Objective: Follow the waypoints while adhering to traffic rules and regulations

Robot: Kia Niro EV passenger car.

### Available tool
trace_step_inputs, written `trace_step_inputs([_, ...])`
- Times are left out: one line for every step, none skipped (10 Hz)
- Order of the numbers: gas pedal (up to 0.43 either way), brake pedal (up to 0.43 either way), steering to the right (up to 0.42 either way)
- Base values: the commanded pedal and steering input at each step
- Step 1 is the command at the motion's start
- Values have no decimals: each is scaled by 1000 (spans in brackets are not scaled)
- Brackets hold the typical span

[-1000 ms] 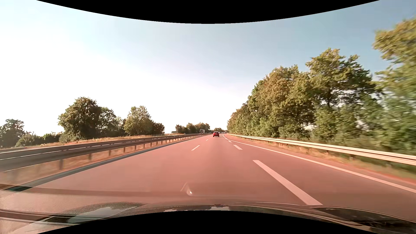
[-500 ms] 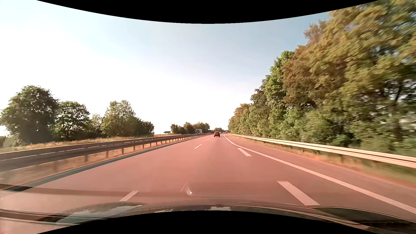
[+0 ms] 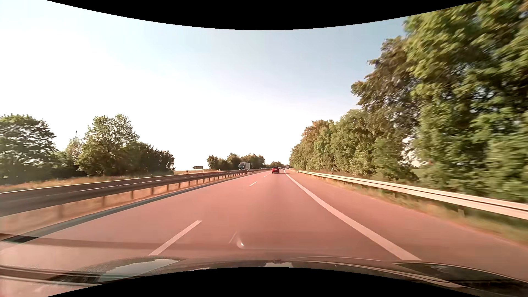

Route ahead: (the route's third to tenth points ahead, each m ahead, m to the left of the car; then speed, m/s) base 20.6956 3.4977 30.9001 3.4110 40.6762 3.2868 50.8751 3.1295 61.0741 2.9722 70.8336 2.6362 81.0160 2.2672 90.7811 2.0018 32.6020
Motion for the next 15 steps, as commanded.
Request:
trace_step_inputs([350,6,1])
trace_step_inputs([350,6,1])
trace_step_inputs([350,6,1])
trace_step_inputs([350,6,1])
trace_step_inputs([350,6,1])
trace_step_inputs([350,6,1])
trace_step_inputs([350,6,1])
trace_step_inputs([350,6,1])
trace_step_inputs([350,6,1])
trace_step_inputs([350,6,1])
trace_step_inputs([350,6,1])
trace_step_inputs([350,6,1])
trace_step_inputs([350,6,1])
trace_step_inputs([350,6,1])
trace_step_inputs([350,6,1])
